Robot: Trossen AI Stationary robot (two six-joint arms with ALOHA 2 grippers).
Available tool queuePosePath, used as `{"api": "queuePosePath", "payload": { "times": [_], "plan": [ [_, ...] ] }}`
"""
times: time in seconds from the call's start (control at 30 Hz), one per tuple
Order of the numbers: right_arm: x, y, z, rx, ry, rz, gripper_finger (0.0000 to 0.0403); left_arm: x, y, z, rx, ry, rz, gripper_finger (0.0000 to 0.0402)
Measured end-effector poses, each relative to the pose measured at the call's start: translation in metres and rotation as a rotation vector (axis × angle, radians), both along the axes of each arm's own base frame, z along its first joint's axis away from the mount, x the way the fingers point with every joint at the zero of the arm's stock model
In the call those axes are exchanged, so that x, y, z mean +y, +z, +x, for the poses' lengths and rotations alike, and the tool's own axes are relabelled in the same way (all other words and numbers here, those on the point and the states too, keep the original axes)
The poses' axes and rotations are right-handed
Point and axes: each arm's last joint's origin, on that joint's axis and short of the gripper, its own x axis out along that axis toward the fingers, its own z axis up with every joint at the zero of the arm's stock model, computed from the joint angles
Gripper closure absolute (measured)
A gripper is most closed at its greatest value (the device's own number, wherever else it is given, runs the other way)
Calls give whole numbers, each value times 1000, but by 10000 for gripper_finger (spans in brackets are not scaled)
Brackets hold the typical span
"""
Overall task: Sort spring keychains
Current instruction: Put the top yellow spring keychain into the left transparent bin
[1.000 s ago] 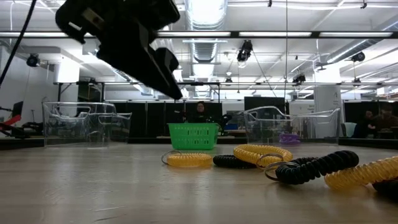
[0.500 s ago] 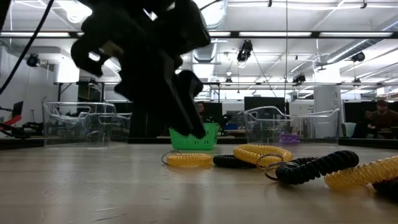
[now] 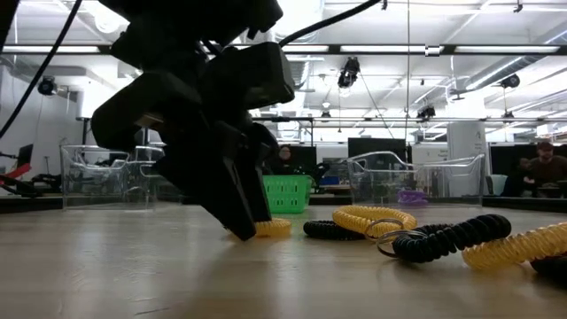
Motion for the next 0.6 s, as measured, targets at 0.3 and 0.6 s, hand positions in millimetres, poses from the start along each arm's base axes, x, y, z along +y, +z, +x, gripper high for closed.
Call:
{"api": "queuePosePath", "payload": {
  "times": [0.3, 0.6],
  "plan": [
    [1, 0, 0, -1, 4, 0, 394, 3, 1, -1, 39, 59, -19, 385],
    [1, 0, 0, -8, -15, -15, 394, 8, 24, -18, 94, 83, -18, 396]
  ]
}}
